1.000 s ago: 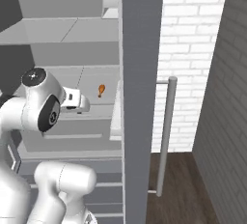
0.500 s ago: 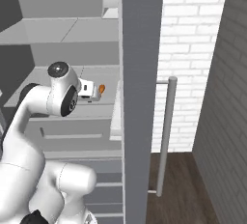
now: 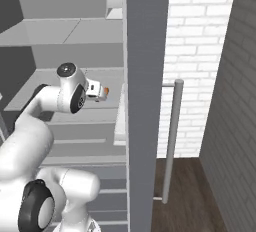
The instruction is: Place one squash and one chicken drumstick in each tupperware on the nearby counter, to pack two identical lunches.
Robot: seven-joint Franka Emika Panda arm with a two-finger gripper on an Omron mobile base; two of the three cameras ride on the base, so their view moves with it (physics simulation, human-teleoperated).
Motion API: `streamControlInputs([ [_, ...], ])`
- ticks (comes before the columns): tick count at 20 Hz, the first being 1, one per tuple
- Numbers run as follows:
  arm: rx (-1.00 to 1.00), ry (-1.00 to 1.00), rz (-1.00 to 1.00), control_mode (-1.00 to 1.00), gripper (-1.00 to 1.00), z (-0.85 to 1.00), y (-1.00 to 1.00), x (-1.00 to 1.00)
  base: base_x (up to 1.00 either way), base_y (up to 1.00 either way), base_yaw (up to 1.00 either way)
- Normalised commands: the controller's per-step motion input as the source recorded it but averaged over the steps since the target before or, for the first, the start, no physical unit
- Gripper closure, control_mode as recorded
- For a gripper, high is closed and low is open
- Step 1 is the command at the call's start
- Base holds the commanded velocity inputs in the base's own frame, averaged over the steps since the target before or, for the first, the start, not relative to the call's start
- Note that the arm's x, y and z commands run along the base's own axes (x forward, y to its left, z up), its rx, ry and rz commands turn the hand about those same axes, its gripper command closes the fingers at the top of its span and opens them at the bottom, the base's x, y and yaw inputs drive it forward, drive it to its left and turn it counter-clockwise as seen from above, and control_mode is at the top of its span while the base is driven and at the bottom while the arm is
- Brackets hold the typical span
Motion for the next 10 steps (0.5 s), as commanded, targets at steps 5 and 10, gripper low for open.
streamControlInputs([
  [5, 0.0, 0.0, 0.0, -1.0, -1.0, -0.19, 0.0, 0.62, 0.0, 0.0, 0.0],
  [10, 0.0, 0.0, 0.0, -1.0, -1.0, -0.16, 0.0, 0.58, 0.0, 0.0, 0.0],
])
